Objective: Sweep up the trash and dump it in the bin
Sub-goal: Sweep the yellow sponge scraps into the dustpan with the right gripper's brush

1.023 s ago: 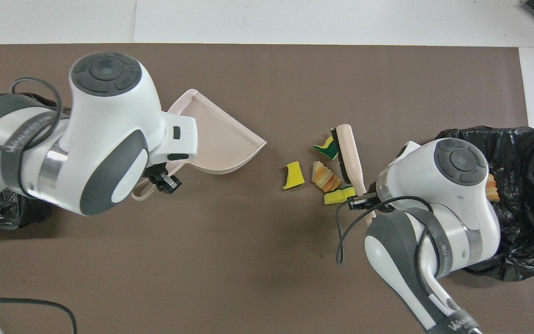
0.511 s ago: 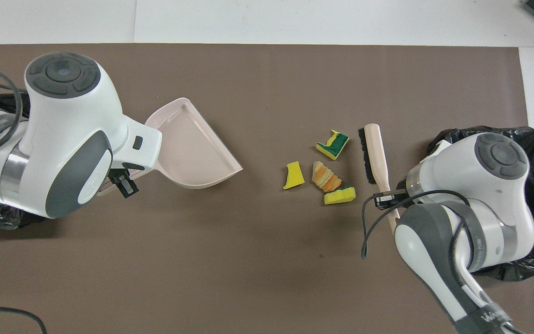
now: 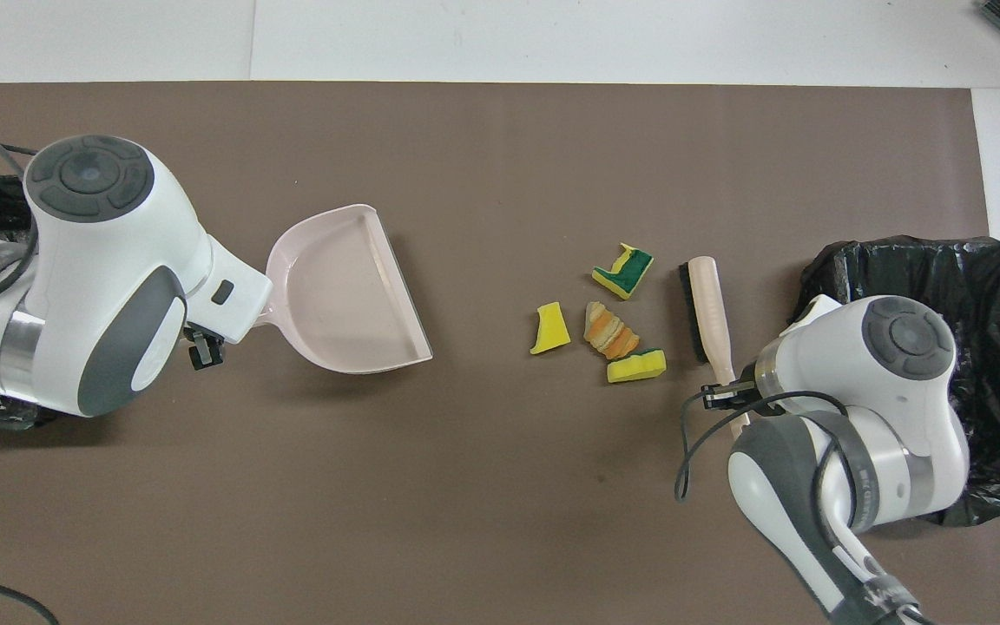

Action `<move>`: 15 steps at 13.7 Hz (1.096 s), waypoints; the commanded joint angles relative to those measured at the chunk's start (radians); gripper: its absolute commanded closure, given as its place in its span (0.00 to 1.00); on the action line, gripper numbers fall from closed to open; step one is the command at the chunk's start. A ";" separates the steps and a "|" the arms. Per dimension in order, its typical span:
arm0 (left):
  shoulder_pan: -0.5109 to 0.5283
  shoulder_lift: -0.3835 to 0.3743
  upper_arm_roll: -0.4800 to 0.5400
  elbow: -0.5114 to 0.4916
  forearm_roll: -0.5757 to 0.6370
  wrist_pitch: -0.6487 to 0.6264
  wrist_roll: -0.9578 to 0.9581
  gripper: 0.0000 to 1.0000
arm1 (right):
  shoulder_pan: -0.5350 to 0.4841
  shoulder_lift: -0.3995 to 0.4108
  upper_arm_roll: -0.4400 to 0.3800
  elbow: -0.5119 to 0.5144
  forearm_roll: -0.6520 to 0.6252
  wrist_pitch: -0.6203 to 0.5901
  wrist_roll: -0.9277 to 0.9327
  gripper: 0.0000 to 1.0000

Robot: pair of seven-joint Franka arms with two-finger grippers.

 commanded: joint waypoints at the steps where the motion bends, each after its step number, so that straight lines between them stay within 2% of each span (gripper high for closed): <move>1: -0.007 -0.042 0.009 -0.074 0.012 0.048 -0.017 1.00 | 0.024 0.027 0.004 0.007 -0.009 0.038 0.071 1.00; 6: -0.020 -0.050 0.006 -0.123 -0.025 0.092 -0.034 1.00 | 0.101 0.079 0.008 0.036 -0.004 0.052 0.204 1.00; 10: -0.043 -0.051 0.004 -0.126 -0.026 0.095 -0.032 1.00 | 0.187 0.156 0.008 0.119 0.002 0.049 0.373 1.00; 15: -0.106 -0.041 0.004 -0.154 -0.072 0.151 -0.056 1.00 | 0.265 0.228 0.008 0.223 0.154 0.049 0.466 1.00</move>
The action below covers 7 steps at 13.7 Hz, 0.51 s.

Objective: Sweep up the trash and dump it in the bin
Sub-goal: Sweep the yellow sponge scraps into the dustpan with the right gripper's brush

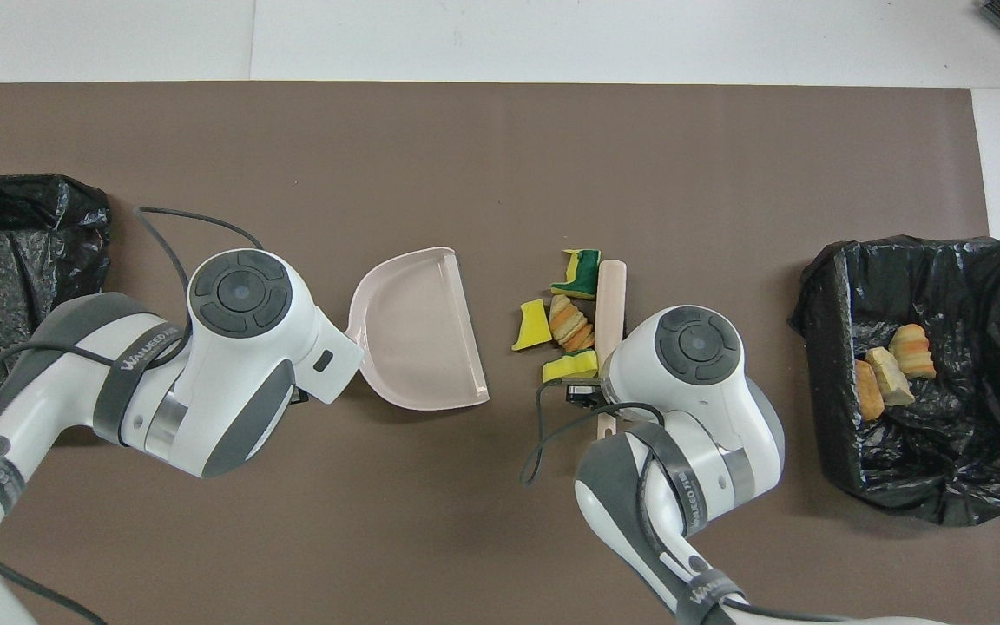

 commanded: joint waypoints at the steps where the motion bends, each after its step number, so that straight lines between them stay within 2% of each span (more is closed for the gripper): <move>1: -0.052 -0.029 0.012 -0.042 -0.043 0.035 -0.049 1.00 | 0.051 0.079 0.003 0.083 0.059 0.007 0.088 1.00; 5: -0.108 -0.029 0.012 -0.036 -0.085 0.056 -0.123 1.00 | 0.142 0.114 0.003 0.160 0.191 0.010 0.100 1.00; 7: -0.105 -0.025 0.013 -0.031 -0.102 0.069 -0.142 1.00 | 0.159 0.116 0.029 0.163 0.202 0.009 0.049 1.00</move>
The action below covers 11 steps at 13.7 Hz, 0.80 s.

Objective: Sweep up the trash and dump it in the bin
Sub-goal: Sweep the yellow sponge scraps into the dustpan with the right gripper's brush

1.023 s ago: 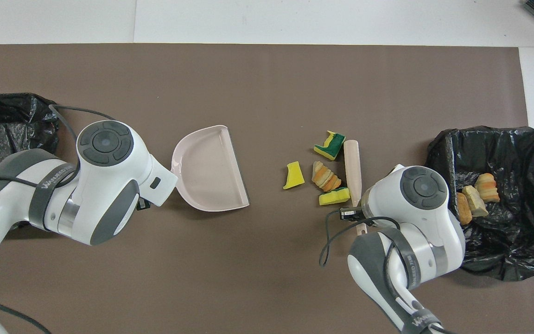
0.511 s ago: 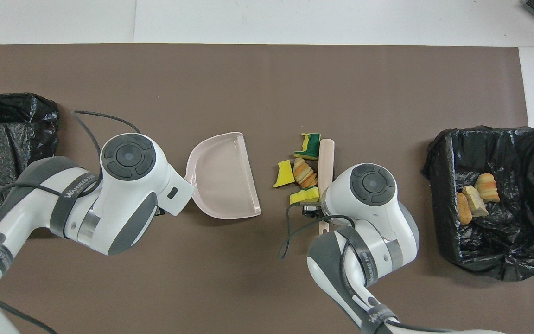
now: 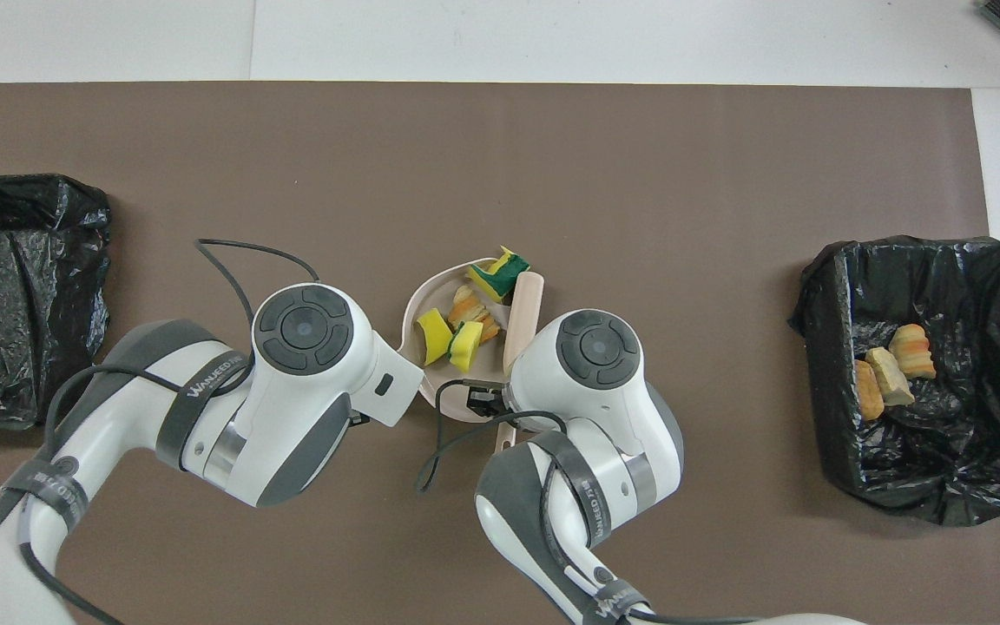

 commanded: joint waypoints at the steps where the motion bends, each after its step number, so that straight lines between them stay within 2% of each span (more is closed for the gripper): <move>1: -0.006 -0.024 0.016 -0.022 -0.035 0.041 -0.019 1.00 | 0.014 0.019 0.027 0.028 0.053 -0.007 -0.067 1.00; 8: 0.054 -0.027 0.023 -0.002 -0.196 0.047 -0.020 1.00 | -0.015 -0.166 0.018 0.039 0.055 -0.312 -0.066 1.00; 11: 0.080 -0.027 0.026 -0.002 -0.234 0.070 -0.026 1.00 | -0.045 -0.232 0.013 0.040 0.036 -0.375 -0.067 1.00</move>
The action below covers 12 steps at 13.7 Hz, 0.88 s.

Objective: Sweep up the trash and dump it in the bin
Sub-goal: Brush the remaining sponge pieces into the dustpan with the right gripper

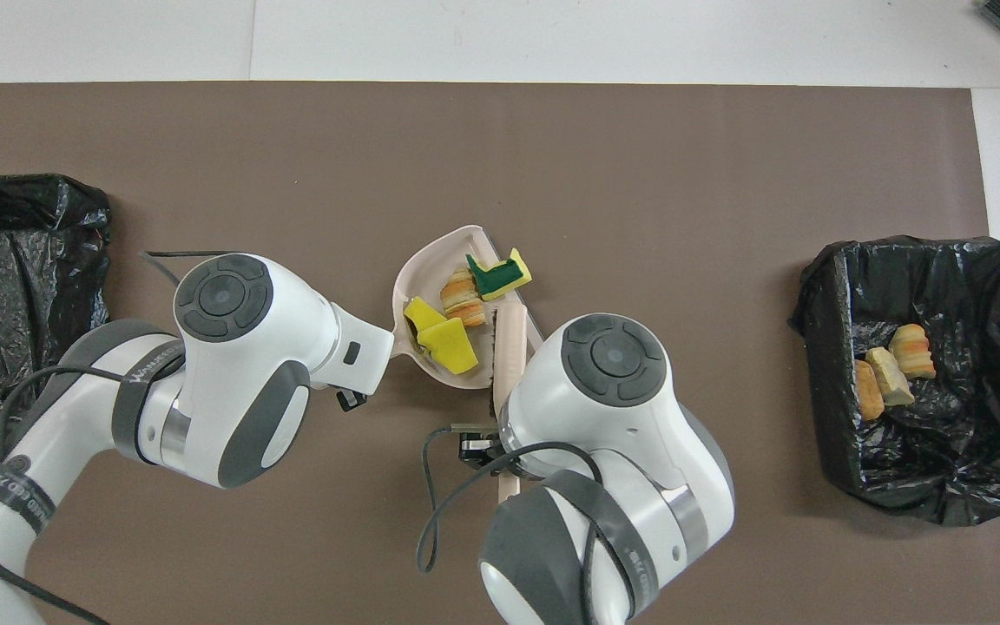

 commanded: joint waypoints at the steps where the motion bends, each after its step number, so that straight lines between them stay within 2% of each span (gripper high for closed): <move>1: 0.028 -0.020 -0.002 -0.006 -0.056 0.029 -0.012 1.00 | -0.024 -0.058 0.003 -0.016 0.000 -0.043 -0.030 1.00; 6: 0.030 -0.037 -0.002 -0.016 -0.064 -0.011 -0.020 1.00 | -0.014 -0.104 0.004 -0.089 -0.091 -0.035 -0.078 1.00; 7: 0.033 -0.043 0.000 -0.017 -0.050 -0.030 -0.015 1.00 | -0.041 -0.103 0.004 -0.092 -0.126 -0.035 -0.147 1.00; 9: 0.034 -0.045 0.000 -0.017 0.052 -0.035 0.017 1.00 | -0.104 -0.089 0.004 -0.094 -0.198 -0.028 -0.241 1.00; 12: 0.054 -0.030 -0.002 -0.007 0.098 -0.021 0.085 1.00 | -0.170 -0.028 0.006 -0.085 -0.299 0.043 -0.342 1.00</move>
